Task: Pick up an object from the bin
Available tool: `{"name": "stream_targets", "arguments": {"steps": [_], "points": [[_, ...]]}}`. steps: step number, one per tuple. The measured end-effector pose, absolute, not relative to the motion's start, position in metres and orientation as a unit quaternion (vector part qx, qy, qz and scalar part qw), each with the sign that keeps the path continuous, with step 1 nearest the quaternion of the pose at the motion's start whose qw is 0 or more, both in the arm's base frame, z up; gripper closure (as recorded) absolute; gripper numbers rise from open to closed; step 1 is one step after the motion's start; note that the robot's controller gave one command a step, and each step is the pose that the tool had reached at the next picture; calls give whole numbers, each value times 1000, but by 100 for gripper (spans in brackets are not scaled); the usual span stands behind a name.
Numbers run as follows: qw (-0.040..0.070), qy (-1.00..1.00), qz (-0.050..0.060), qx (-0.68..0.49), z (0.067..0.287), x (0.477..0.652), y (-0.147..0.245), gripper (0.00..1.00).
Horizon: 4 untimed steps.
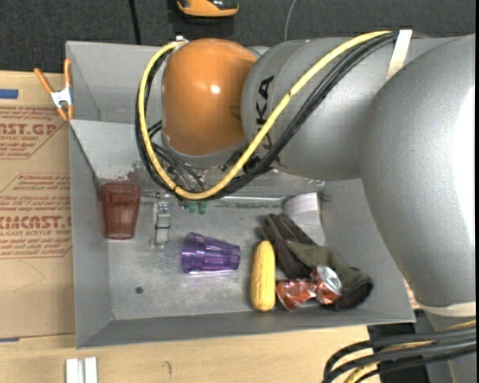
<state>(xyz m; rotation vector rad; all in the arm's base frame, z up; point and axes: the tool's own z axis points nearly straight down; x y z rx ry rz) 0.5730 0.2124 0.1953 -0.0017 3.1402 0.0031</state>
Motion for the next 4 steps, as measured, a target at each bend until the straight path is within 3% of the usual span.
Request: {"name": "stream_targets", "arguments": {"steps": [1,2,3,4], "points": [[2,1000,2,-1,128,556,167,0],[-3,997,0,-78,126,529,132,0],[1,1000,1,-9,134,547,108,0],[3,1000,1,3,97,553,96,0]]}}
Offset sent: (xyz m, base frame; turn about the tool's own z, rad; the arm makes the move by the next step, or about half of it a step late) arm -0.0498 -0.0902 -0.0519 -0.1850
